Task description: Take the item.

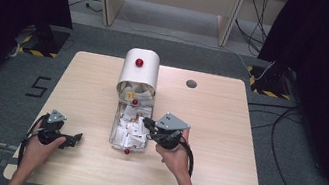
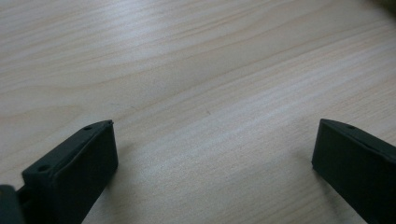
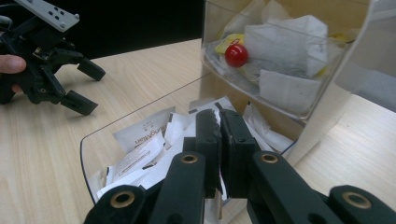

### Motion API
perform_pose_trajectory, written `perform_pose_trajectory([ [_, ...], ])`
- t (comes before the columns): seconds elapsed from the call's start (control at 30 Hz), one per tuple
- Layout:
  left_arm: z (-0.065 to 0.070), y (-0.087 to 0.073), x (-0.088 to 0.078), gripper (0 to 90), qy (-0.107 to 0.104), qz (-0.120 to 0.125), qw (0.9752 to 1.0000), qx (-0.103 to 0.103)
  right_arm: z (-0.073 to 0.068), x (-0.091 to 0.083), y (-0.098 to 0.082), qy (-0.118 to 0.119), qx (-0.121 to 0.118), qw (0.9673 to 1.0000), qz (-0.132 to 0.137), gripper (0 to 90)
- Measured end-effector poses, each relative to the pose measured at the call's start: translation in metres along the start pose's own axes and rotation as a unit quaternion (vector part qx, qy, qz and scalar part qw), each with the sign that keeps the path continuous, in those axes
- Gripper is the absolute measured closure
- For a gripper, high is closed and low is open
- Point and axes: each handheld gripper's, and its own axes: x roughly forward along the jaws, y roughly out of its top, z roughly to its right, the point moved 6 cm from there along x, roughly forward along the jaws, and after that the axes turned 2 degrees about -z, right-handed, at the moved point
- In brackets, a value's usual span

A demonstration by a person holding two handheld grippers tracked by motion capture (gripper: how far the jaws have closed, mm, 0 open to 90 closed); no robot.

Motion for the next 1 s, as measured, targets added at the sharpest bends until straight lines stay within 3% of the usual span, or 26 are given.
perform_pose_trajectory([
  [1.0, 0.0, 0.0, 0.0, 0.0, 0.0, 0.0, 1.0, 0.0, 0.024, -0.022, -0.004, -0.029, 0.02, 0.9993, 0.01, 87.0],
])
